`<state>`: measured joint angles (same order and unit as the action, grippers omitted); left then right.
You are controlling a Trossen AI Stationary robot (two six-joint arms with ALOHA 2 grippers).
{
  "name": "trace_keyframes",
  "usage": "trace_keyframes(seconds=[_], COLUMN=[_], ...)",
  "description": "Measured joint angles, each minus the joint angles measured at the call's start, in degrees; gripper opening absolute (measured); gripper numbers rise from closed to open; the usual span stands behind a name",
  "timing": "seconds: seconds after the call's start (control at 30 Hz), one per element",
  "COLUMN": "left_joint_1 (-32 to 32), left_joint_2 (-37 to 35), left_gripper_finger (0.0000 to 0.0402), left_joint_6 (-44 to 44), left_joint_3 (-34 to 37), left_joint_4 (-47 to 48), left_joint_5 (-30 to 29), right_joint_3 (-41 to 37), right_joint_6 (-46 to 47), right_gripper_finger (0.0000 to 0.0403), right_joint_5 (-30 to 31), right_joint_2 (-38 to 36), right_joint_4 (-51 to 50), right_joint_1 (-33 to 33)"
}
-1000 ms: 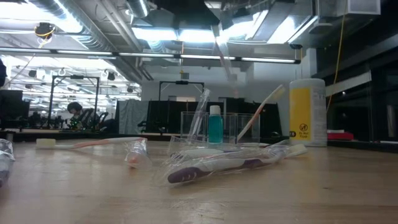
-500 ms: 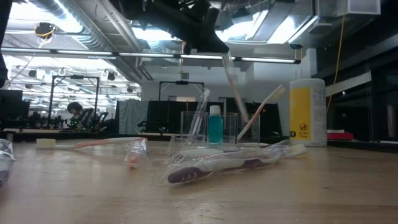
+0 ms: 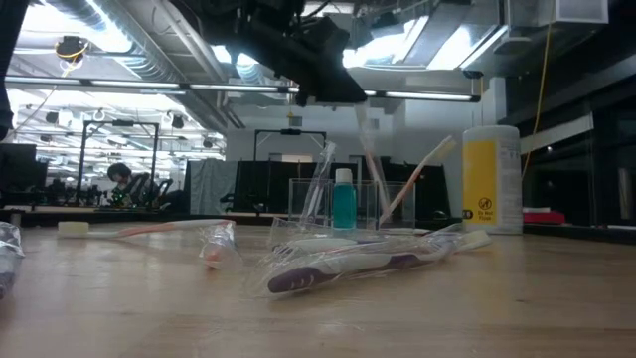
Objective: Pick & Place toothbrushing station
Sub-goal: Put the orange toothbrush into the right section of the transparent organizer, then put the purple toothbrush into the left section of the transparent organizer
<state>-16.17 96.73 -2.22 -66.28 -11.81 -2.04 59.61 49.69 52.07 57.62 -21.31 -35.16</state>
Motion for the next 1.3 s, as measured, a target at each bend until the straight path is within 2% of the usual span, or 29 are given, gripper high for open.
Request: trace_keyframes(seconds=[0.27, 0.47, 0.6, 0.73, 0.83, 0.9, 0.97, 1.03, 1.17, 1.3], left_joint_1=[-0.61, 0.83, 1.16, 1.33, 2.28, 2.9, 3.38, 4.05, 6.3, 8.49], left_joint_2=[0.22, -3.51, -8.23, -14.76, -19.42, -22.55, -25.09, -27.28, -29.04, -29.09], left_gripper_finger=[0.0139, 0.0179, 0.0184, 0.0184, 0.0184, 0.0184, 0.0184, 0.0184, 0.0184, 0.0184], left_joint_6=[-2.5, 4.88, 7.51, 10.4, 10.44, 7.95, 4.4, 0.85, -3.06, -8.12], left_joint_3=[0.02, 0.02, 0.02, 0.0, 0.0, 0.0, 0.0, -0.02, -0.02, 0.0], left_joint_4=[2.38, 0.08, -1.06, 1.23, 4.95, 7.68, 9.41, 11.68, 12.96, 13.96], left_joint_5=[1.5, -7.13, -10.09, -11.39, -10.92, -10.09, -9.86, -9.92, -10.96, -16.76], right_joint_3=[0.0, 0.0, 0.02, -1.75, -7.28, -12.42, -17.42, -21.53, -28.99, -34.11], right_joint_6=[4.04, 12.58, 14.17, 9.85, 3.59, 1.96, 2.55, 6.24, 17.61, 30.0], right_gripper_finger=[0.0191, 0.0191, 0.0191, 0.0191, 0.0191, 0.0191, 0.0191, 0.0188, 0.0173, 0.0157], right_joint_5=[1.52, -1.25, -7.43, -15.84, -20.91, -24.2, -25.01, -23.94, -24.32, -27.51], right_joint_2=[-2.43, -4.55, -6.01, -6.11, -7.13, -8.47, -11.23, -15.09, -23.19, -29.15], right_joint_4=[-8.76, -26.37, -37.62, -47.47, -44.56, -38.2, -31.88, -26.75, -25.47, -23.28], right_joint_1=[0.03, 1.47, 2.93, 4.1, 4.74, 5.48, 7.24, 9.7, 15.98, 21.44])
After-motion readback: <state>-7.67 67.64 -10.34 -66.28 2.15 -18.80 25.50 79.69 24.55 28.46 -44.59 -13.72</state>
